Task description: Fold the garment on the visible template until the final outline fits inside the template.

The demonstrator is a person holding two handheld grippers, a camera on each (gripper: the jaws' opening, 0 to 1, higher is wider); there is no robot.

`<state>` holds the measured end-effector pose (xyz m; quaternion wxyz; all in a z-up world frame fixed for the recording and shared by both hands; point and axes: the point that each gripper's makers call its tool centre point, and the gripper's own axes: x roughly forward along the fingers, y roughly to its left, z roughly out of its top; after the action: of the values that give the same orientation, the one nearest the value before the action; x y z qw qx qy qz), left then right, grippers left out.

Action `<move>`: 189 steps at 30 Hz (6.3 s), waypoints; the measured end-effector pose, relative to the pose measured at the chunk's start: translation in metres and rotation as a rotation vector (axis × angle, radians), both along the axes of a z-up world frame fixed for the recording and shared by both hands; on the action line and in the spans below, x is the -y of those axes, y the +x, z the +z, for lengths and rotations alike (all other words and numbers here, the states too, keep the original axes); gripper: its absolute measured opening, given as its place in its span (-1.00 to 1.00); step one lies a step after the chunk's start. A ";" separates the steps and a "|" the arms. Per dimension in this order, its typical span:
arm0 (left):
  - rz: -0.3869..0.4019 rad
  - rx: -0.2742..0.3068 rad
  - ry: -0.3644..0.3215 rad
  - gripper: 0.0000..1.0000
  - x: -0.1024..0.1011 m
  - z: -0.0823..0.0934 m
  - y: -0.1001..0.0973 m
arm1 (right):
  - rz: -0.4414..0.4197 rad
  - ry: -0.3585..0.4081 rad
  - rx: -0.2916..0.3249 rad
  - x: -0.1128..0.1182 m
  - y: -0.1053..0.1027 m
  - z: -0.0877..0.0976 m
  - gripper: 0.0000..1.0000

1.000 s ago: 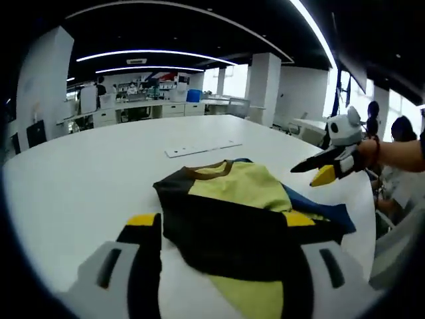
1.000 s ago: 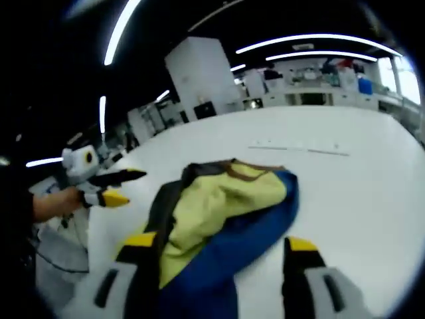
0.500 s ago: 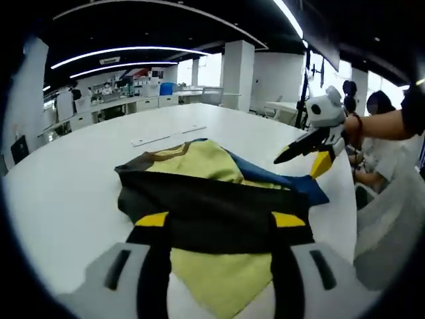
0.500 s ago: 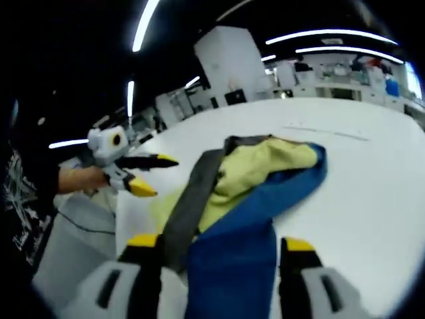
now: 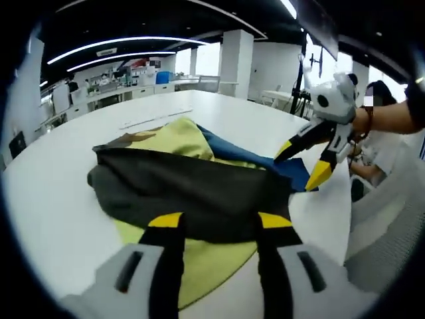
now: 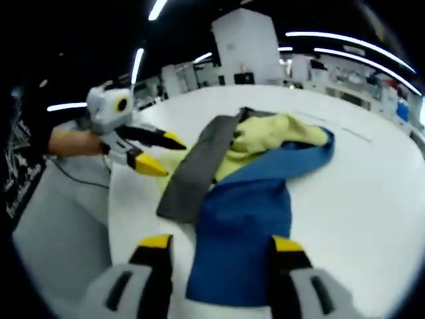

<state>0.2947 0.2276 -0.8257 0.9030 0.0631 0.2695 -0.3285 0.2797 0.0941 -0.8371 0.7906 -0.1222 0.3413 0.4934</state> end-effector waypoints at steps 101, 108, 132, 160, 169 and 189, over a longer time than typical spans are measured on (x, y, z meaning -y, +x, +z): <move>0.335 0.102 -0.236 -1.00 -0.098 0.069 0.031 | -0.088 0.024 0.062 0.024 0.037 0.034 -0.68; 0.186 0.080 -0.180 -0.85 -0.062 0.060 0.015 | -0.004 -0.019 0.035 0.019 0.017 0.021 -0.20; -0.101 -0.052 -0.104 -0.31 0.015 0.013 -0.026 | 0.124 -0.114 0.002 0.026 -0.015 -0.004 0.22; -0.198 -0.029 0.055 -0.45 0.042 -0.017 -0.037 | 0.206 -0.204 0.097 0.031 -0.013 -0.011 -0.30; -0.148 -0.027 0.066 -0.60 0.036 -0.018 -0.030 | 0.191 -0.203 0.115 0.032 -0.009 -0.012 -0.83; -0.058 -0.050 0.015 -1.00 0.026 -0.008 -0.022 | 0.157 -0.173 0.105 0.031 -0.003 -0.011 -1.00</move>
<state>0.2730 0.2017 -0.8341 0.8855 0.0694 0.2926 -0.3542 0.2769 0.0631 -0.8477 0.7527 -0.2420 0.3302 0.5156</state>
